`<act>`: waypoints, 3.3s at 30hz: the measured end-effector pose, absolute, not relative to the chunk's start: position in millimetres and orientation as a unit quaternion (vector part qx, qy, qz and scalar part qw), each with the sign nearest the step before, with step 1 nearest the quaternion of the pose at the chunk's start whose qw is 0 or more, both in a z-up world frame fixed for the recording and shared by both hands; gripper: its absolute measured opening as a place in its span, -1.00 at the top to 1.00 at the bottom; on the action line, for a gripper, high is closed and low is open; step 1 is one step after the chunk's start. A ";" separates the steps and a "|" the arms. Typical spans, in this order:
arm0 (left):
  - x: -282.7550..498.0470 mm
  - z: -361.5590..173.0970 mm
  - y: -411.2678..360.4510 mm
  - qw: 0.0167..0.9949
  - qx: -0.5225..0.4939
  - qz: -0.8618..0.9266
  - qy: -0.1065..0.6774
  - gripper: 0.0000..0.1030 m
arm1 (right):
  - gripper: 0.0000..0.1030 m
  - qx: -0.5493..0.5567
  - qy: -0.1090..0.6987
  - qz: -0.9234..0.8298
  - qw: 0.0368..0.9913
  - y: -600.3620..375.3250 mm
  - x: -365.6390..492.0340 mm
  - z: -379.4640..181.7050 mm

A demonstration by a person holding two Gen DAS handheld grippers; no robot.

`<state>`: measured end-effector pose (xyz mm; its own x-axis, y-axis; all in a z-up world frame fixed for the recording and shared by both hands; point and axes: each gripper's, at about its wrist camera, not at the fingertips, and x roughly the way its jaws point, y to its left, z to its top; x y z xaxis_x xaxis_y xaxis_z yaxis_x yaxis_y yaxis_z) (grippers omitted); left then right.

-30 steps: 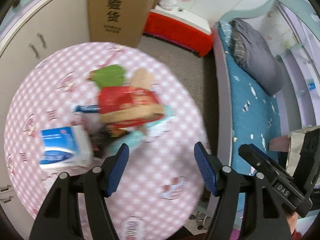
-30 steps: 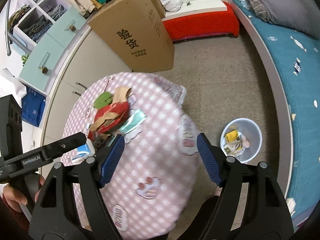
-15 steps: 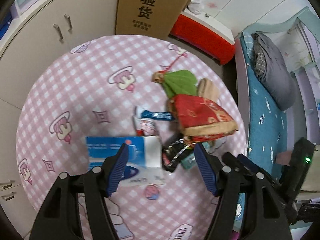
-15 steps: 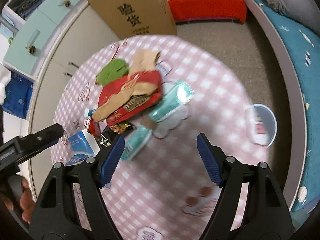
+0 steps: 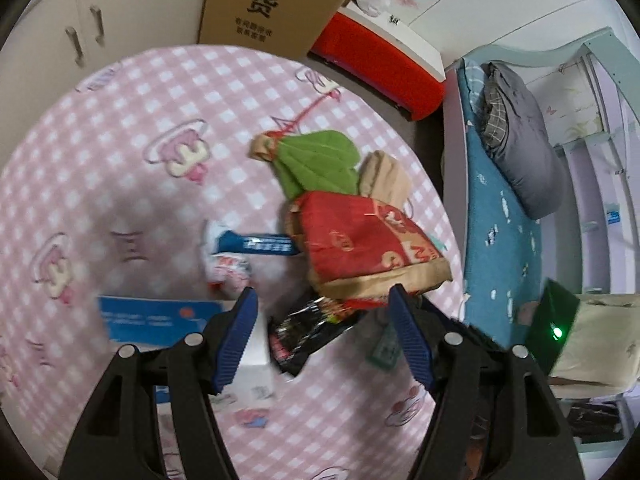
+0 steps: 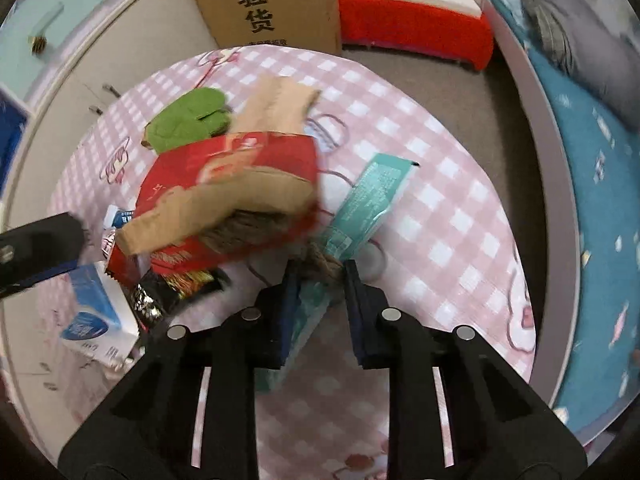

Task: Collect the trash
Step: 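Grasp the teal wrapper with the right tool while the left grasps the red snack bag, then carry both over the bucket and open the right tool to drop the teal wrapper, then open the left tool to drop the red snack bag into the bucket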

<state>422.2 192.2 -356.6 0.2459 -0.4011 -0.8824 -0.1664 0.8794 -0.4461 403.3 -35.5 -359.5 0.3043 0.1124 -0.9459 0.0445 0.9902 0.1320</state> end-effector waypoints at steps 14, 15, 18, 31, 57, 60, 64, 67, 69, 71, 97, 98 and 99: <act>453.7 -403.7 173.1 0.710 -0.319 -0.062 0.625 -0.34 | 0.57 0.161 0.573 0.016 0.803 -93.7 400.5 -339.5; 453.7 -405.7 173.1 0.708 -0.324 -0.065 0.624 -0.34 | 0.57 0.161 0.574 0.020 0.803 -93.5 401.0 -339.7; 453.1 -407.7 172.5 0.713 -0.324 -0.071 0.618 -0.16 | 0.57 0.154 0.575 0.038 0.802 -88.1 405.2 -340.2; 425.4 -351.7 176.8 0.754 -0.325 -0.055 0.569 0.83 | 0.57 0.135 0.577 0.106 0.798 -86.0 411.4 -330.9; 412.8 -239.4 -131.6 0.851 -0.102 -0.138 0.497 0.83 | 0.57 0.170 0.530 0.020 0.830 -358.3 341.4 -262.5; 413.7 -240.8 -155.8 0.853 -0.072 -0.140 0.497 0.83 | 0.56 0.180 0.527 0.015 0.830 -373.8 338.7 -263.4; 417.6 -242.7 -174.6 0.852 -0.055 -0.141 0.501 0.83 | 0.48 0.185 0.523 0.017 0.832 -388.6 340.3 -261.9; 421.0 -245.2 -184.3 0.850 -0.045 -0.141 0.506 0.83 | -0.01 0.191 0.523 0.012 0.831 -397.6 340.1 -263.5; 422.5 -246.2 -189.2 0.849 -0.039 -0.140 0.508 0.83 | -0.01 0.194 0.521 0.012 0.831 -401.3 341.5 -263.1; 424.0 -248.3 -193.9 0.848 -0.035 -0.141 0.510 0.83 | -0.01 0.195 0.520 0.013 0.831 -404.2 342.2 -262.1; 431.9 -267.0 -259.3 0.827 0.021 -0.174 0.534 0.82 | -0.11 0.214 0.500 -0.020 0.839 -446.4 326.7 -247.6; 432.2 -267.1 -261.8 0.827 0.023 -0.175 0.535 0.82 | -0.11 0.215 0.498 -0.021 0.840 -448.9 325.8 -247.1; 432.7 -267.3 -264.8 0.826 0.026 -0.177 0.535 0.82 | -0.12 0.216 0.497 -0.024 0.840 -450.4 325.0 -246.3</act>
<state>432.7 -264.8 -267.3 0.3656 -0.2648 -0.8923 0.3199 0.9360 -0.1467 325.0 -450.4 -246.3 0.5048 0.1747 -0.8454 0.2543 0.9057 0.3390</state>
